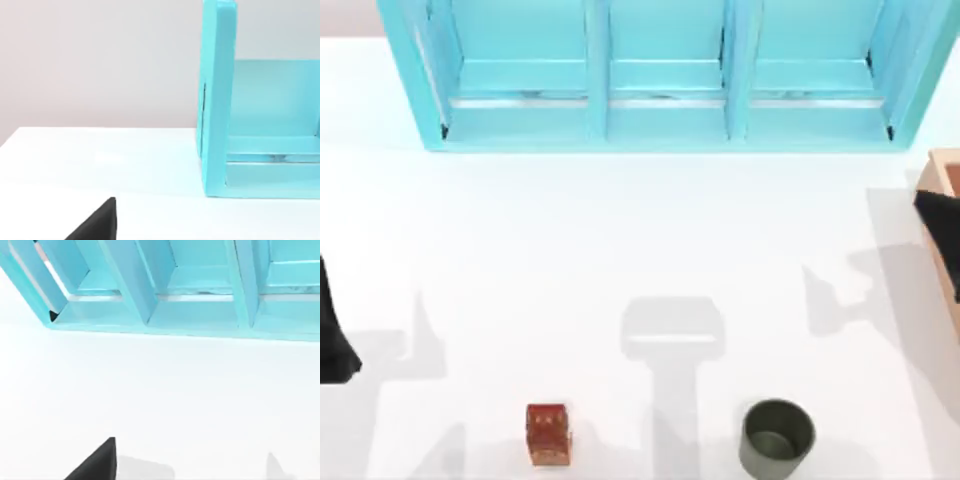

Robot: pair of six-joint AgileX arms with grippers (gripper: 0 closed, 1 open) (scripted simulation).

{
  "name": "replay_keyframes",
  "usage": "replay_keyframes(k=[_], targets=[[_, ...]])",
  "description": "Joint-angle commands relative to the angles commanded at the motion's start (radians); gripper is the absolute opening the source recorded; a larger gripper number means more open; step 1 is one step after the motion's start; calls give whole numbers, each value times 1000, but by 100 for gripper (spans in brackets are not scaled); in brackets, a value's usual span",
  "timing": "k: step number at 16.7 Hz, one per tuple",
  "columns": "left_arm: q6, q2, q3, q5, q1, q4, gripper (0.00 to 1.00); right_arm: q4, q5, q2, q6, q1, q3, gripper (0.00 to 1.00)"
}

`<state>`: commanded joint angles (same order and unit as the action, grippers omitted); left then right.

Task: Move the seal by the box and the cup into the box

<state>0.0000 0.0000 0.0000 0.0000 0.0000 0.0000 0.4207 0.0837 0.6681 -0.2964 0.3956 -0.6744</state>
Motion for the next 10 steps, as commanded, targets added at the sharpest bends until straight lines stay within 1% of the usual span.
replay_keyframes(k=[5, 10], targets=[[0, 0, 0, 0, 0, 0, 100, 258, 12, 418, -196, 209, -384, 100], [0, 0, 0, 0, 0, 0, 100, 514, -5, 855, -411, 402, -767, 100]])
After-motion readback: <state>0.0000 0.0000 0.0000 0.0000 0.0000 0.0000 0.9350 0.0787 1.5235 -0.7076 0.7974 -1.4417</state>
